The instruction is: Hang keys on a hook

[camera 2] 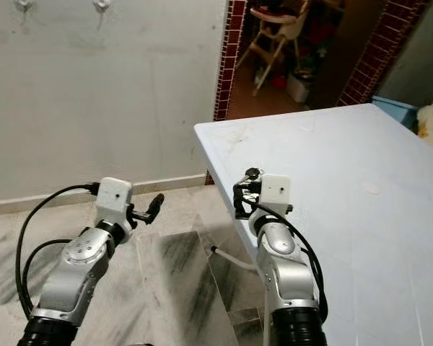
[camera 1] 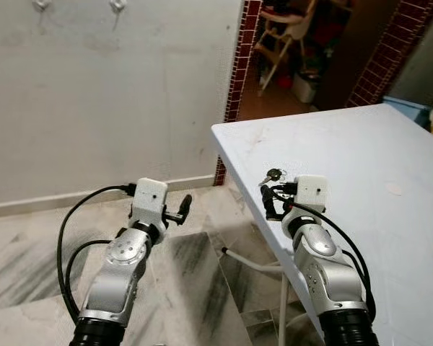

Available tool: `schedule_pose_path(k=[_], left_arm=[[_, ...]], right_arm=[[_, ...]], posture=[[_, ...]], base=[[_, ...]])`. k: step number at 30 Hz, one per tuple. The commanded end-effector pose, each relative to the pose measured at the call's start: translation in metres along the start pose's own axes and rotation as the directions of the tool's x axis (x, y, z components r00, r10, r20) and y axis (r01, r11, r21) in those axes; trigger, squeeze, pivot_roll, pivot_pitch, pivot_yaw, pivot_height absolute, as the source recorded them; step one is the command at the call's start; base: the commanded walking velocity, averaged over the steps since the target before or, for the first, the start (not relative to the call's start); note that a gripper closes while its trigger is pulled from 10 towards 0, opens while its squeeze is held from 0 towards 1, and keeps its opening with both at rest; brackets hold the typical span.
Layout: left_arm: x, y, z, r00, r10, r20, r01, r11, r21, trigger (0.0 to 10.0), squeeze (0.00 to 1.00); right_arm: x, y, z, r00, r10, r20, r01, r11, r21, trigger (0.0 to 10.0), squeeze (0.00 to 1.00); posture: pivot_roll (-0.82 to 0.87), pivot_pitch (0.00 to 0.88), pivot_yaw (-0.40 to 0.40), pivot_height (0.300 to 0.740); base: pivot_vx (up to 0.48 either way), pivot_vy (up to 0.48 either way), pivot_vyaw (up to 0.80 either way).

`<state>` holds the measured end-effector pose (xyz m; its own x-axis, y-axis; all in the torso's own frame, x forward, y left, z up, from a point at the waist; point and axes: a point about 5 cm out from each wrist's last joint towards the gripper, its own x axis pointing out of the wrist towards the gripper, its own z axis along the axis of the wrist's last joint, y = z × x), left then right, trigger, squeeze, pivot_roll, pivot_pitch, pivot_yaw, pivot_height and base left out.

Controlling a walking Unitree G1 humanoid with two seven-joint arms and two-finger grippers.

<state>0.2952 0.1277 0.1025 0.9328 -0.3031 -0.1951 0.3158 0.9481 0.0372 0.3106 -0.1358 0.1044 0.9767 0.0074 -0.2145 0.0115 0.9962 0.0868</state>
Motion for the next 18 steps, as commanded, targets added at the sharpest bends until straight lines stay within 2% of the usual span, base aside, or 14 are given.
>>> schedule_pose_path(k=[1,6,9,14,18], left_arm=[[0.003,-0.014,0.001,0.997,-0.083,-0.007,0.083,0.996,-0.016,10.0,0.0],[0.004,-0.032,-0.002,0.969,-0.243,-0.051,0.243,0.97,-0.006,10.0,0.0],[0.004,-0.037,0.0,0.958,-0.28,-0.055,0.28,0.96,-0.008,10.0,0.0],[0.006,-0.04,0.0,0.948,-0.31,-0.071,0.309,0.951,-0.024,10.0,0.0],[0.006,-0.044,0.002,0.926,-0.37,-0.078,0.368,0.929,-0.039,10.0,0.0]], right_arm=[[-0.003,-0.012,-0.001,0.999,-0.053,-0.007,0.053,0.999,-0.003,10.0,0.0],[-0.014,-0.02,-0.015,0.99,-0.128,-0.054,0.126,0.991,-0.037,10.0,0.0],[-0.016,-0.022,-0.019,0.988,-0.138,-0.073,0.136,0.99,-0.026,10.0,0.0],[-0.019,-0.024,-0.019,0.985,-0.15,-0.079,0.149,0.989,-0.02,10.0,0.0],[-0.022,-0.022,-0.019,0.989,-0.126,-0.083,0.124,0.992,-0.021,10.0,0.0]], posture=[[0.13,0.0,-0.114,0.74],[0.12,0.0,-0.104,0.74],[0.11,0.0,-0.092,0.74],[0.1,0.0,-0.084,0.74],[0.09,0.0,-0.084,0.74]], base=[[0.0,0.0,0.0],[0.0,0.0,0.0],[0.0,0.0,-0.14],[0.0,0.0,-0.76],[0.0,0.0,0.0]])
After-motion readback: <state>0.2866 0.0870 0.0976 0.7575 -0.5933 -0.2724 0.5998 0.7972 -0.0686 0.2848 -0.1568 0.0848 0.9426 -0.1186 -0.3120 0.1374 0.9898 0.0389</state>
